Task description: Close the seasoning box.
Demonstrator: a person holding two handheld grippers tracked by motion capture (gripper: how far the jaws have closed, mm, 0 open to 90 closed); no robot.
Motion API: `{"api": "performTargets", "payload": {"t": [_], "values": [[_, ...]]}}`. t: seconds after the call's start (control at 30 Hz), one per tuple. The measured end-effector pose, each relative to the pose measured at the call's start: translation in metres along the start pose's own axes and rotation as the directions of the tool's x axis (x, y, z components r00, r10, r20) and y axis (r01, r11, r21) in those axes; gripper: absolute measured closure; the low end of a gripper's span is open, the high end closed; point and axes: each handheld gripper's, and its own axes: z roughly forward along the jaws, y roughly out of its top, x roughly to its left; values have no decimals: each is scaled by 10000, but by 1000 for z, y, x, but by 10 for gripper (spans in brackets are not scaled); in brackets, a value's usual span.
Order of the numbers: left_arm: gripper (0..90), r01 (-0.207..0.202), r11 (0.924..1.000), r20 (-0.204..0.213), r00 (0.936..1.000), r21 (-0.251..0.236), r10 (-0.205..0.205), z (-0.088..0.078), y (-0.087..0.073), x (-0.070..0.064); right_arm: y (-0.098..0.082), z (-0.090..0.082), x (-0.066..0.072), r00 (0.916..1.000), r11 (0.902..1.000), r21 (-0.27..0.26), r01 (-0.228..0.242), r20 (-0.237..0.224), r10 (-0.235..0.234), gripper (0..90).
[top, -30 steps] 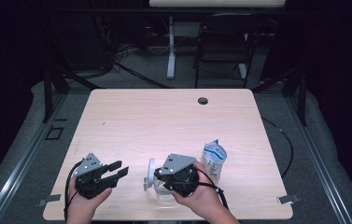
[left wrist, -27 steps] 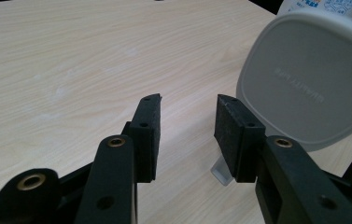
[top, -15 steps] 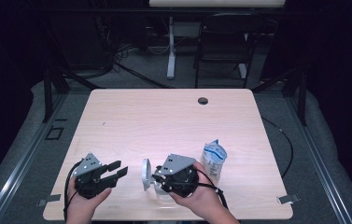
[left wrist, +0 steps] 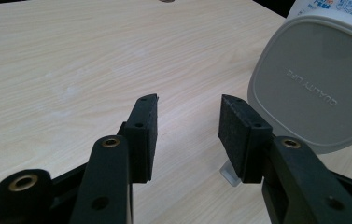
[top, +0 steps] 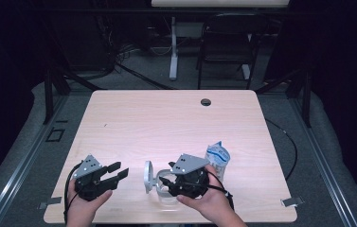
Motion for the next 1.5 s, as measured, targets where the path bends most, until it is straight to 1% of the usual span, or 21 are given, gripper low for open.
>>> {"api": "performTargets", "payload": {"t": [0.07,0.13,0.17,0.2,0.23,0.27,0.33,0.4,0.47,0.57,0.77,0.9,0.93,1.03,1.17,1.2,1.27,1.3,1.37,1.43,1.5], "values": [[576,14,10000,4,10000,-6,-14,0,-1,1,-3,-1,-1,9999,9999,-119,-88,97,89,478],[574,67,10000,-36,10000,-6,-67,0,-1,1,-7,-3,-4,9991,9993,-180,-320,271,325,478],[574,74,10000,-22,10000,18,-74,0,-1,2,-8,-4,-5,9987,9991,-91,-421,294,423,478],[573,85,10000,-18,10000,3,-85,0,-1,2,-10,-4,-6,9983,9986,-28,-522,262,522,478],[573,93,10000,-30,10000,11,-93,0,-1,2,-11,-5,-6,9980,9983,-72,-576,259,578,479],[573,111,9999,-43,9999,0,-111,-1,-1,2,-13,-7,-7,9973,9977,-131,-667,304,671,481],[572,113,9999,-79,9999,-24,-113,-1,-1,2,-16,-9,-8,9952,9951,-252,-960,189,965,483],[572,167,9998,-87,9998,-56,-168,-2,-2,3,-19,-12,-8,9930,9926,-409,-1143,263,1154,492],[572,174,9998,-88,9998,-59,-174,-2,-2,3,-21,-16,-9,9928,9919,-598,-1117,358,1140,525],[571,193,9998,-106,9998,-75,-194,-2,-2,4,-26,-22,-9,9938,9934,-705,-901,586,943,549],[571,260,9996,-116,9996,-81,-261,-2,-2,6,-37,-30,-11,9909,9917,-817,-989,838,1057,561],[566,347,9993,-143,9993,-108,-348,-3,-3,7,-45,-38,-15,9896,9892,-834,-1205,686,1264,561],[565,316,9995,-171,9994,-73,-317,-3,-3,8,-47,-40,-16,9893,9889,-831,-1229,691,1287,560],[563,296,9996,-187,9994,-14,-297,-4,-4,9,-52,-45,-19,9887,9884,-813,-1280,680,1336,541],[563,299,9996,-221,9993,10,-298,-5,-5,10,-58,-53,-23,9865,9851,-998,-1402,710,1476,523],[563,357,9994,-252,9990,-33,-358,-5,-6,10,-59,-55,-24,9858,9837,-1043,-1465,670,1539,517],[561,383,9992,-252,9989,-68,-385,-6,-5,10,-59,-58,-26,9853,9849,-976,-1427,799,1507,496],[560,386,9992,-252,9989,-77,-388,-6,-5,10,-59,-61,-27,9859,9850,-1028,-1387,801,1472,490],[559,394,9992,-265,9989,-89,-396,-6,-5,10,-59,-66,-27,9851,9827,-1170,-1436,782,1532,480],[558,404,9992,-276,9988,-46,-405,-6,-6,11,-59,-70,-28,9838,9825,-1192,-1432,912,1545,473],[558,403,9992,-285,9988,-39,-404,-6,-6,11,-60,-74,-29,9813,9795,-1286,-1552,940,1679,467]]}}
